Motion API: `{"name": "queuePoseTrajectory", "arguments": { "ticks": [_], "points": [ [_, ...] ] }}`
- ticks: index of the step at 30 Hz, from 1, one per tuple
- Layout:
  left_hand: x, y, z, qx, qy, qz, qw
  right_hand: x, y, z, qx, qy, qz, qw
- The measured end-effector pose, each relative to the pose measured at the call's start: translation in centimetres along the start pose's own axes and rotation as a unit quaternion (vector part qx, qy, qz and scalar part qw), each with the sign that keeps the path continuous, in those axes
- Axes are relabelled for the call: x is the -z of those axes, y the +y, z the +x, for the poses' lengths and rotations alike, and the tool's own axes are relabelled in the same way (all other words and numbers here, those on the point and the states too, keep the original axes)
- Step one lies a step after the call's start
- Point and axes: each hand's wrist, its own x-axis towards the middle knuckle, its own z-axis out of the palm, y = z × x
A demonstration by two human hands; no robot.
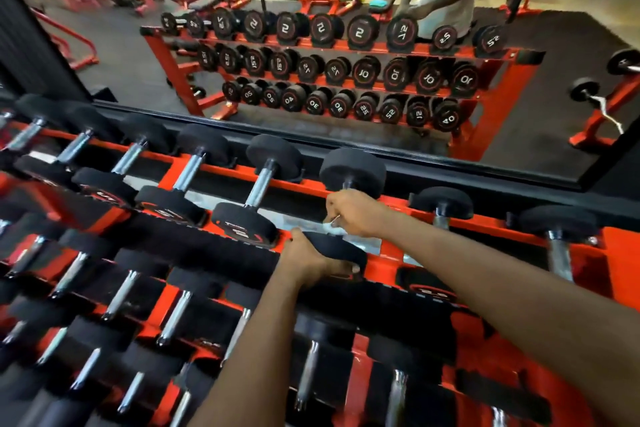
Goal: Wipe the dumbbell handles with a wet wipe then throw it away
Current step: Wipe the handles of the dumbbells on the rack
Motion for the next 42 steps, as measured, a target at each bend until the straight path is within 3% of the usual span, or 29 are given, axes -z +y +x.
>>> {"name": "queuePoseTrajectory", "arguments": {
  "ticks": [3,4,6,8,12,17,21,24,25,28,29,32,33,36,38,40,42],
  "points": [
    [0.0,-0.1,-0.1,0.004,-0.003,-0.013,1.0,0.3,-0.8,-0.6,0.07,-0.079,-0.016,0.994],
    [-0.1,-0.1,-0.2,0.003,0.002,-0.014,1.0,0.7,-0.6,-0.6,0.068,-0.049,-0.015,0.996],
    [-0.1,-0.2,-0.1,0.001,0.004,-0.015,1.0,1.6,0.8,-0.1,0.011,0.09,0.016,0.996],
    [-0.1,-0.1,-0.2,-0.005,0.007,-0.014,1.0,1.7,1.7,-0.1,-0.019,0.136,0.031,0.99],
    [-0.2,-0.1,-0.1,-0.001,0.003,-0.02,1.0,-1.1,1.0,-1.3,0.125,-0.06,-0.035,0.99],
    [-0.2,0.0,-0.2,-0.002,0.006,-0.02,1.0,-0.8,2.7,-2.1,-0.009,0.081,-0.011,0.997],
    [0.0,0.0,-0.2,0.003,0.0,-0.017,1.0,-0.8,2.1,-2.0,0.07,-0.009,0.043,0.997],
    [-0.1,-0.1,-0.1,0.001,0.003,-0.021,1.0,-0.7,3.4,-1.0,-0.046,0.071,0.041,0.996],
    [-0.1,-0.1,-0.1,-0.001,0.003,-0.02,1.0,-0.9,3.2,-0.9,-0.051,0.053,0.043,0.996],
    [-0.2,-0.1,0.0,0.0,0.004,-0.011,1.0,-1.4,1.6,-1.1,0.039,-0.084,0.037,0.995],
    [-0.1,-0.1,0.1,-0.001,0.005,-0.011,1.0,-0.7,1.4,-0.9,0.036,-0.091,0.026,0.995],
    [-0.1,-0.2,0.1,0.002,0.003,-0.012,1.0,0.5,1.8,-0.2,-0.056,-0.006,-0.005,0.998],
    [-0.2,-0.3,0.1,0.003,0.003,-0.009,1.0,0.6,1.4,-0.2,-0.058,-0.005,-0.008,0.998],
    [-0.3,-0.4,0.2,0.001,0.003,-0.009,1.0,0.9,-0.9,-0.6,0.022,-0.104,-0.011,0.994],
    [-0.2,-0.3,0.2,0.002,0.003,-0.008,1.0,1.2,-0.3,-0.3,-0.009,-0.077,-0.043,0.996],
    [-0.3,-0.3,0.2,0.003,0.002,-0.009,1.0,1.3,0.6,0.1,-0.08,0.008,-0.087,0.993],
    [-0.2,-0.3,0.1,0.003,0.001,-0.006,1.0,0.7,0.2,0.3,-0.07,-0.024,-0.06,0.995]
  ]
}}
